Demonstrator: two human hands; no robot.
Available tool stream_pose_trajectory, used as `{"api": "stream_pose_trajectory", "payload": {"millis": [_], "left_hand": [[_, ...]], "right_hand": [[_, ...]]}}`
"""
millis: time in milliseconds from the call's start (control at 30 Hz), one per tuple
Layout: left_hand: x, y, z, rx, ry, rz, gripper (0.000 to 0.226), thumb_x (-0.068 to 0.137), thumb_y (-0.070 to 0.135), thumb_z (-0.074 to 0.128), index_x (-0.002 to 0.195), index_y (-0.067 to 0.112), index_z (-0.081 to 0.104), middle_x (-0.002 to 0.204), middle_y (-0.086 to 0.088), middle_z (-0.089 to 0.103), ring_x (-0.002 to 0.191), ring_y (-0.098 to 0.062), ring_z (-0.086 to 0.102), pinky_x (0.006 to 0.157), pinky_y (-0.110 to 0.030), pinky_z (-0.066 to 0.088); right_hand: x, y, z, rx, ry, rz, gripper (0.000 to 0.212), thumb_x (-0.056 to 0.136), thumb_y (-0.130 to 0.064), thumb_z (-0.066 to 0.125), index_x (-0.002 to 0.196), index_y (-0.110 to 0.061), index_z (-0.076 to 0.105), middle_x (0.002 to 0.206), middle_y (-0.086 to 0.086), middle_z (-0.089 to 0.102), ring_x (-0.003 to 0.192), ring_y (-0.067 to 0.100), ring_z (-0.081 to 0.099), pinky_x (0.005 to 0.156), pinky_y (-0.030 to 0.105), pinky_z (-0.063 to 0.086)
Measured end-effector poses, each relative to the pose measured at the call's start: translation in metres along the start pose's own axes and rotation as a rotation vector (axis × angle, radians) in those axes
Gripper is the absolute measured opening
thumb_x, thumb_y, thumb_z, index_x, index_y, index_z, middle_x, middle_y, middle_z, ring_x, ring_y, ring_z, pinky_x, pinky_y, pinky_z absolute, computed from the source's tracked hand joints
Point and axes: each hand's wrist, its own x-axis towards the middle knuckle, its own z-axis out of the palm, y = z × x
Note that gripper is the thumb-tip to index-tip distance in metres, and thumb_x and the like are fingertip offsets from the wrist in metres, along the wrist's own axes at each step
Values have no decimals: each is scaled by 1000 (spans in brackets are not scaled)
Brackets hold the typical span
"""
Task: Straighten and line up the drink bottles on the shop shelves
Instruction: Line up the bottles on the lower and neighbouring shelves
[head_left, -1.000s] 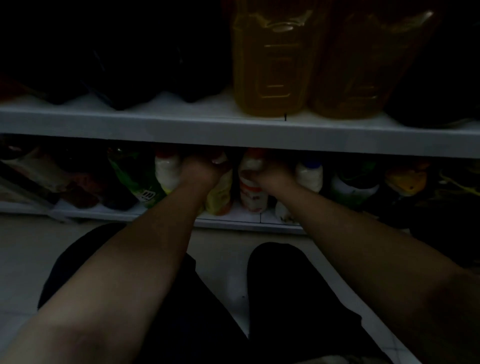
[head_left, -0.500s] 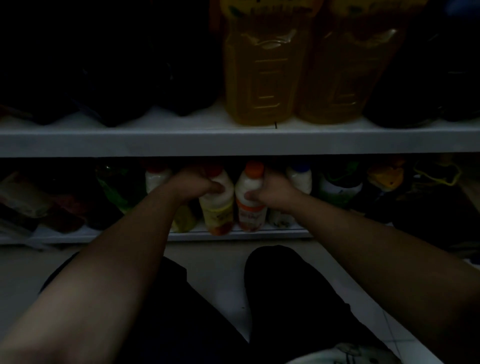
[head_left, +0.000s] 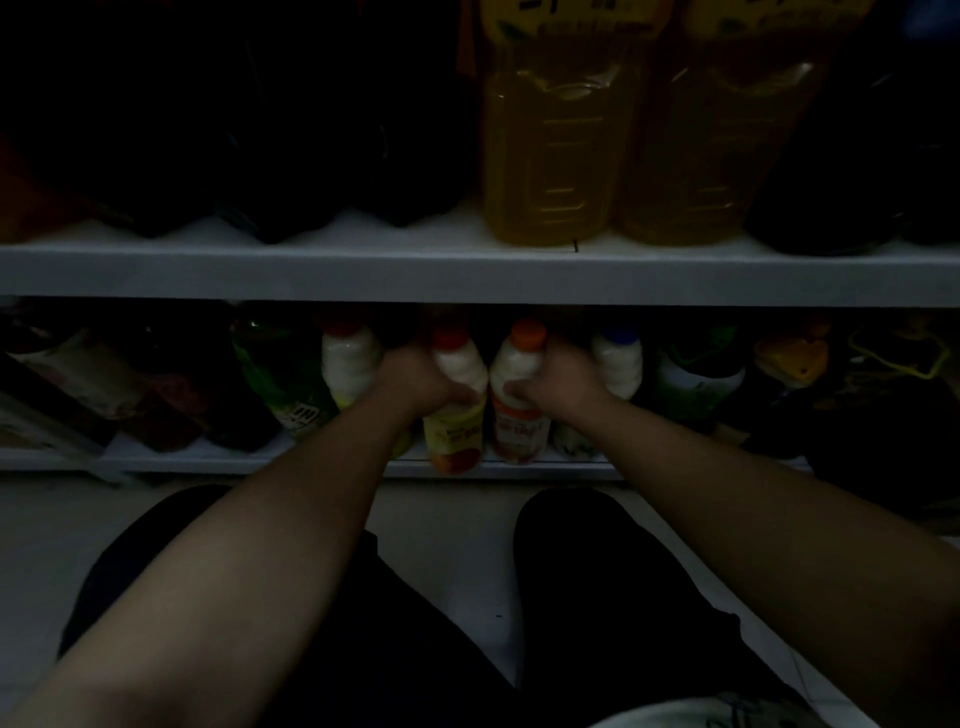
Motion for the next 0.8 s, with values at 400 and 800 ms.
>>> {"api": "stream_pose_trajectory", "payload": {"millis": [400, 800], "left_hand": [[4, -8, 3, -123, 62, -1, 83, 60, 41, 87, 130, 16, 51, 130, -9, 58, 115, -27, 56, 83, -24, 39], [7, -13, 7, -120, 72, 20, 83, 62, 41, 86, 132, 15, 49, 130, -9, 58, 115, -29, 56, 90, -29, 44]], "right_hand": [[-8, 1, 8, 109, 128, 18, 54, 73, -34, 78, 118, -12, 57, 117, 11, 62, 106, 28, 58, 77, 22, 35], [-6, 7, 15, 160, 194, -2, 56, 73, -31, 78, 120, -10, 57, 118, 14, 62, 107, 31, 58, 86, 28, 41]]}}
